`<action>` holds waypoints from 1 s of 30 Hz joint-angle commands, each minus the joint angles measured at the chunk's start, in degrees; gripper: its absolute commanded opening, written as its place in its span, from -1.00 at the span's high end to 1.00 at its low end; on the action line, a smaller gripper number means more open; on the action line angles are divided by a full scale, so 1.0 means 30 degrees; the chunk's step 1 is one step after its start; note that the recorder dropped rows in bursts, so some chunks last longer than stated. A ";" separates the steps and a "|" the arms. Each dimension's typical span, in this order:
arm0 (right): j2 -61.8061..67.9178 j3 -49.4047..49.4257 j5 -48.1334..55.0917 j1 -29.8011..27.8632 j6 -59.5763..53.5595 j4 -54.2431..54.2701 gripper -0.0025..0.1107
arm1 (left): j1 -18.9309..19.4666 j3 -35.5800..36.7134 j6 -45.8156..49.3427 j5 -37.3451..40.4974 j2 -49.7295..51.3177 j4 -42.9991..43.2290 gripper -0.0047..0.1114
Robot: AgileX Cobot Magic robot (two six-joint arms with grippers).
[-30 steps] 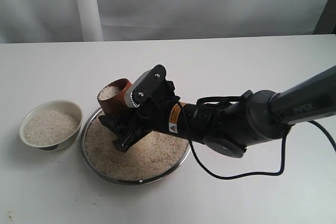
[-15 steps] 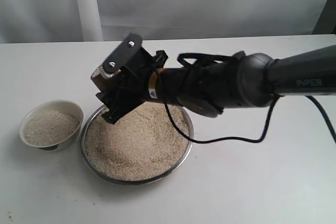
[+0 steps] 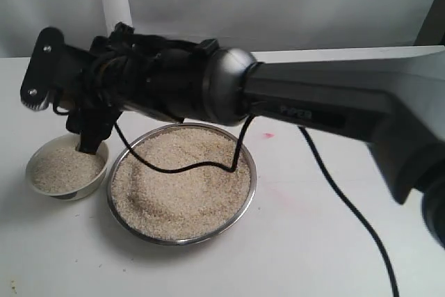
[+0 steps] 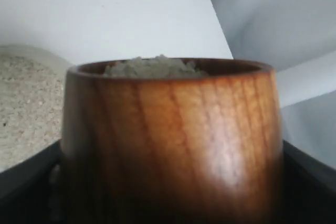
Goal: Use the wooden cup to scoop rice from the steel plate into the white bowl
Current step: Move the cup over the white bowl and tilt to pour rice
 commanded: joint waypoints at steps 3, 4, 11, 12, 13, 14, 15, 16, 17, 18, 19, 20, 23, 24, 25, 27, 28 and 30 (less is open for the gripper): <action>0.1259 -0.0526 0.0049 0.0623 -0.4127 -0.1028 0.96 | 0.0028 -0.0054 -0.0070 -0.0128 0.0024 -0.0092 0.92; 0.1345 -0.0526 0.0054 0.0623 -0.4508 -0.1028 0.96 | 0.0028 -0.0054 -0.0070 -0.0128 0.0024 -0.0092 0.92; 0.1428 -0.0526 0.0000 0.0623 -0.7574 -0.1973 0.96 | 0.0028 -0.0054 -0.0121 -0.0128 0.0024 -0.0092 0.92; 0.1449 -0.0526 -0.0032 0.0623 -0.7894 -0.2119 0.96 | 0.0028 -0.0054 -0.0121 -0.0128 0.0024 -0.0092 0.92; 0.1479 -0.0526 -0.0032 0.0623 -0.8250 -0.2274 0.96 | 0.0028 -0.0054 -0.0121 -0.0128 0.0024 -0.0092 0.92; 0.1479 -0.0526 -0.0032 0.0588 -0.8540 -0.2314 0.96 | 0.0028 -0.0054 -0.0121 -0.0128 0.0024 -0.0092 0.92; 0.1479 -0.0526 -0.0032 0.0561 -0.8669 -0.2314 0.96 | 0.0028 -0.0054 -0.0121 -0.0128 0.0024 -0.0092 0.92; 0.1479 -0.0526 -0.0032 0.0505 -0.8782 -0.2347 0.96 | 0.0028 -0.0054 -0.0121 -0.0128 0.0024 -0.0092 0.92; 0.1479 -0.0526 -0.0032 0.0416 -0.9169 -0.2347 0.96 | 0.0028 -0.0054 -0.0121 -0.0128 0.0024 -0.0092 0.92; 0.1479 -0.0526 -0.0080 0.0417 -0.9400 -0.2347 0.96 | 0.0028 -0.0054 -0.0087 -0.0128 0.0024 -0.0092 0.92; 0.1479 -0.0526 -0.0080 0.0369 -0.9612 -0.2347 0.96 | 0.0028 -0.0054 -0.0087 -0.0128 0.0024 -0.0092 0.92; 0.1479 -0.0526 -0.0080 0.0340 -0.9787 -0.2347 0.96 | 0.0028 -0.0054 -0.0087 -0.0128 0.0024 -0.0092 0.92; 0.1479 -0.0526 -0.0122 0.0295 -1.0865 -0.2463 0.96 | 0.0028 -0.0054 -0.0087 -0.0128 0.0024 -0.0092 0.92; 0.1479 -0.0526 -0.0122 0.0295 -1.1019 -0.2463 0.96 | 0.0028 -0.0054 -0.0087 -0.0128 0.0024 -0.0092 0.92; 0.1479 -0.0526 -0.0122 0.0295 -1.1141 -0.2463 0.96 | 0.0028 -0.0054 -0.0087 -0.0128 0.0024 -0.0092 0.92; 0.1479 -0.0643 -0.0155 0.0295 -1.1392 -0.2556 0.96 | 0.0028 -0.0054 -0.0087 -0.0128 0.0024 -0.0092 0.92; 0.1586 -0.0843 -0.0005 0.0295 -1.1438 -0.2556 0.96 | 0.0028 -0.0054 -0.0127 -0.0128 0.0024 -0.0092 0.92; 0.1837 -0.1527 0.0429 0.0295 -1.1438 -0.2437 0.96 | 0.0028 -0.0054 -0.0127 -0.0128 0.0024 -0.0092 0.92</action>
